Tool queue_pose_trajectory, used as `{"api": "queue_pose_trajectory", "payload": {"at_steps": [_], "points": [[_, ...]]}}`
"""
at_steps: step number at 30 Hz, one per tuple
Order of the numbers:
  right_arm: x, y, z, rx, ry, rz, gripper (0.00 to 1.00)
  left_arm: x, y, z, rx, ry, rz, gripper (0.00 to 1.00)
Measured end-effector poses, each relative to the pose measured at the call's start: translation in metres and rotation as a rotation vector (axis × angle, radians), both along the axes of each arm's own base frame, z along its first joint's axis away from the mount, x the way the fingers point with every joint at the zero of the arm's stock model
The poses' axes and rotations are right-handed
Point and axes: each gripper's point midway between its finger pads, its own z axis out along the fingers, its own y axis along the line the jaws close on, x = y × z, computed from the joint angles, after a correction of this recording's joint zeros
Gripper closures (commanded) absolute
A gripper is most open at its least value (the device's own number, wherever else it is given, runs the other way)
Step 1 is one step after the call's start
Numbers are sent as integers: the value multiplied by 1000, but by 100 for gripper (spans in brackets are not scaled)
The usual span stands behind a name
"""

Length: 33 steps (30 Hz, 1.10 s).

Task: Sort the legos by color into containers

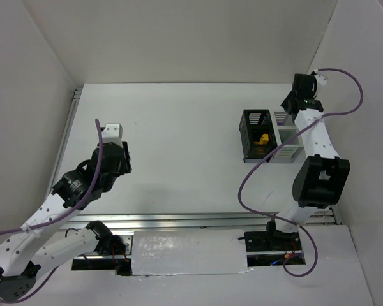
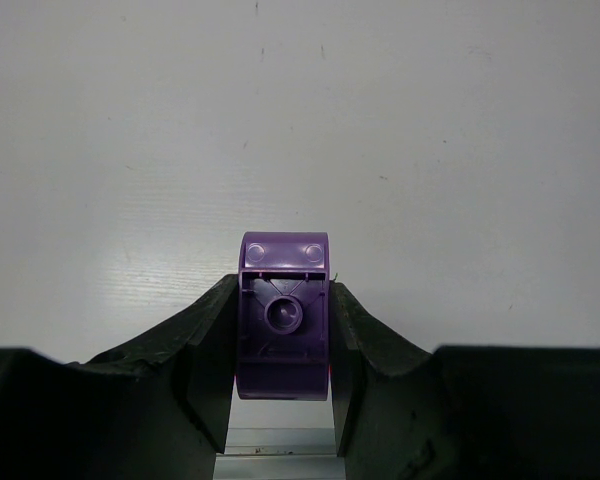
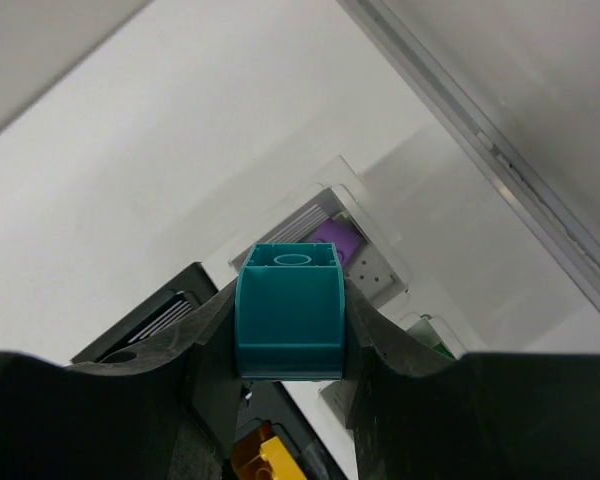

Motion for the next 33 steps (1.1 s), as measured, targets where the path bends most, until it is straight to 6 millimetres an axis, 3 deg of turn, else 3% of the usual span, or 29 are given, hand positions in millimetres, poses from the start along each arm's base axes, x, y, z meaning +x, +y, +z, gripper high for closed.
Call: {"api": "queue_pose_trajectory", "payload": {"at_steps": [4, 7, 16, 20, 22, 24, 28, 29, 31, 33], "points": [[9, -2, -28, 9, 61, -2, 96, 1, -2, 1, 2, -1, -17, 100], [10, -1, -38, 14, 85, -1, 94, 0, -3, 0, 0, 1, -23, 100], [13, 2, -35, 30, 68, 14, 100, 3, -4, 1, -21, 1, -30, 100], [13, 13, -30, 72, 47, 54, 100, 16, 3, -1, -69, 28, 6, 100], [11, 20, -19, 93, 19, 73, 100, 34, 6, 9, -109, 46, 42, 100], [9, 29, -5, 120, -20, 100, 100, 61, 4, 32, -142, 36, 81, 100], [5, 51, 24, 187, -114, 163, 100, 159, -22, 118, -231, -115, 119, 100], [1, 57, 30, 206, -149, 176, 100, 180, -24, 131, -249, -152, 130, 100], [-15, 67, 28, 249, -215, 181, 100, 215, -16, 148, -286, -197, 173, 100], [-37, 77, 22, 290, -227, 201, 100, 249, -2, 150, -302, -215, 223, 100]]}}
